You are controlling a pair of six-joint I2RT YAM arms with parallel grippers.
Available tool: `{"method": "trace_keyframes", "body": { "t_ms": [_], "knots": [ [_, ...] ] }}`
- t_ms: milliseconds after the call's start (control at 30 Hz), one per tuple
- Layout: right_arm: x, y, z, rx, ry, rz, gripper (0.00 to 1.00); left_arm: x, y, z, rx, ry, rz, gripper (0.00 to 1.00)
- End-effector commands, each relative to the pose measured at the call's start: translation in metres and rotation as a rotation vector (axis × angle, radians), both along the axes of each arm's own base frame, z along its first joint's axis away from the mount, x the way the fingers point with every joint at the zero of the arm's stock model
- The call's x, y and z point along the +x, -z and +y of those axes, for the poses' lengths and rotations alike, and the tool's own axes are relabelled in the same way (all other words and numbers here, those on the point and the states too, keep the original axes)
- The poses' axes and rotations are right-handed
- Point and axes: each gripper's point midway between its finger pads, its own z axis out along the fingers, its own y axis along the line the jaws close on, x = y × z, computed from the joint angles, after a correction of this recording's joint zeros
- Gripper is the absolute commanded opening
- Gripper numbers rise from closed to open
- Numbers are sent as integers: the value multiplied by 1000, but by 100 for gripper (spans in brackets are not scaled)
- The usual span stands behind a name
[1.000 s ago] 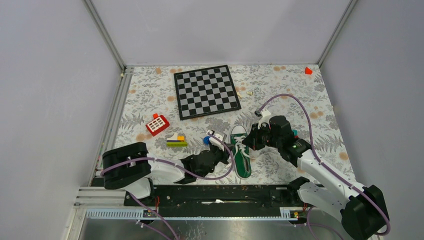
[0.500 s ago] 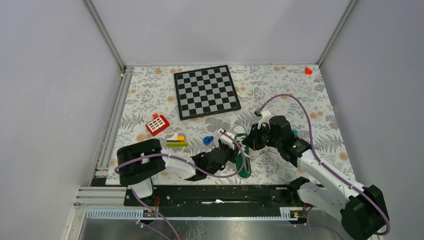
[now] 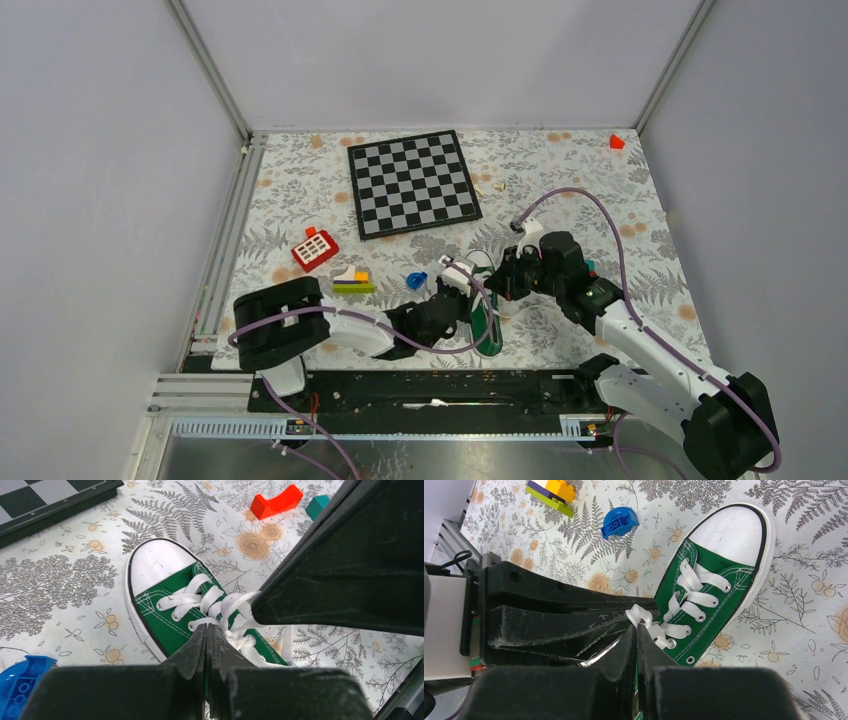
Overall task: Tie the shoes
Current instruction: Wrap the shoelace around the shoelace.
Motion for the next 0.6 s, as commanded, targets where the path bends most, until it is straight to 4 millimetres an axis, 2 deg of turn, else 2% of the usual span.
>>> {"method": "trace_keyframes", "body": {
  "t_ms": [0, 267, 400, 567],
  "knots": [
    [5, -14, 2, 36, 3, -41, 0, 4, -18, 13, -37, -61, -23, 0],
    [7, -10, 2, 22, 2, -32, 0, 4, -20, 36, -30, -114, -17, 1],
    [9, -12, 3, 20, 0, -34, 0, -3, -20, 41, -23, -85, 3, 17],
    [12, -14, 5, 22, -4, -39, 0, -17, -26, 29, -67, 9, 3, 43]
  ]
}}
